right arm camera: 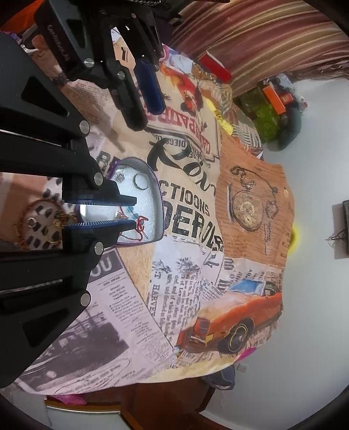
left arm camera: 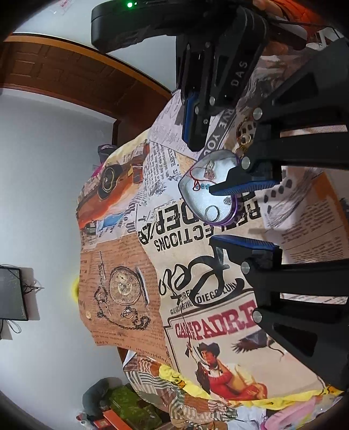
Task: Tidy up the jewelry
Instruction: 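Open both grippers to release the charms into the tin, then withdraw both open grippers toward the remaining gold bracelet, then grasp the red-gold beaded bracelet with the left gripper while the right grasps a gold ring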
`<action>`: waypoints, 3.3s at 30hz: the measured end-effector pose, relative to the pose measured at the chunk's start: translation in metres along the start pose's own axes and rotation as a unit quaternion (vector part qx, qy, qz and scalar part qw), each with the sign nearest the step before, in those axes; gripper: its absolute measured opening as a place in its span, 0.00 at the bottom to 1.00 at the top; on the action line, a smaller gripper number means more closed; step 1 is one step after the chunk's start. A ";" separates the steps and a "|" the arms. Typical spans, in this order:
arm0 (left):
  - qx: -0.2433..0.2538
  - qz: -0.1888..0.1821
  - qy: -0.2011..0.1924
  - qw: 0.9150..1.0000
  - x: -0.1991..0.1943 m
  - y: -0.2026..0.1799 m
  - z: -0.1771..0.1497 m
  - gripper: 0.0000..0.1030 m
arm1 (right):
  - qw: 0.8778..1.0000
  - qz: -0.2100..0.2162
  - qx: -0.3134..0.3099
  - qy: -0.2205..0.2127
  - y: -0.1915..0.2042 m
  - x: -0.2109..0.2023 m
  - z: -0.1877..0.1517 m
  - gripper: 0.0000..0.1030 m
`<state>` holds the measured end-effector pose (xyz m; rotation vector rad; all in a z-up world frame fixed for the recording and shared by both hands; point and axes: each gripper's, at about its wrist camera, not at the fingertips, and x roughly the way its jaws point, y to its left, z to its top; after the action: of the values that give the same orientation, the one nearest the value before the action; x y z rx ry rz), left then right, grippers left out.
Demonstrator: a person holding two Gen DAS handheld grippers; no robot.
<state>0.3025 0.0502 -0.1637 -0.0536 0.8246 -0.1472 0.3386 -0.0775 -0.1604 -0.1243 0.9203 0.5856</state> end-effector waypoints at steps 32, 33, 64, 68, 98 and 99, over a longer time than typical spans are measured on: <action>0.010 -0.035 0.070 0.997 0.013 -0.055 -0.051 0.33 | 0.998 -0.051 0.008 -0.033 -0.024 -0.058 -0.079 0.47; 0.009 -0.036 0.074 0.997 0.018 -0.056 -0.053 0.33 | 0.998 -0.051 0.007 -0.028 -0.026 -0.054 -0.082 0.47; 0.018 -0.060 0.076 0.995 0.063 -0.068 -0.054 0.01 | 0.999 -0.020 0.040 0.003 -0.054 -0.017 -0.101 0.47; 0.016 -0.049 0.050 0.997 0.042 -0.059 -0.053 0.01 | 0.999 -0.019 0.031 0.002 -0.050 -0.018 -0.097 0.47; -0.017 -0.011 0.011 1.000 0.013 -0.015 -0.062 0.01 | 1.000 -0.017 -0.011 0.023 -0.027 0.023 -0.071 0.05; -0.017 -0.010 0.010 1.000 0.011 -0.015 -0.061 0.01 | 1.000 -0.015 -0.008 0.023 -0.027 0.022 -0.071 0.05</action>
<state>0.2638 0.0340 -0.2117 -0.0929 0.8459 -0.1526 0.3126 -0.1153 -0.2244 -0.1655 0.9572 0.5642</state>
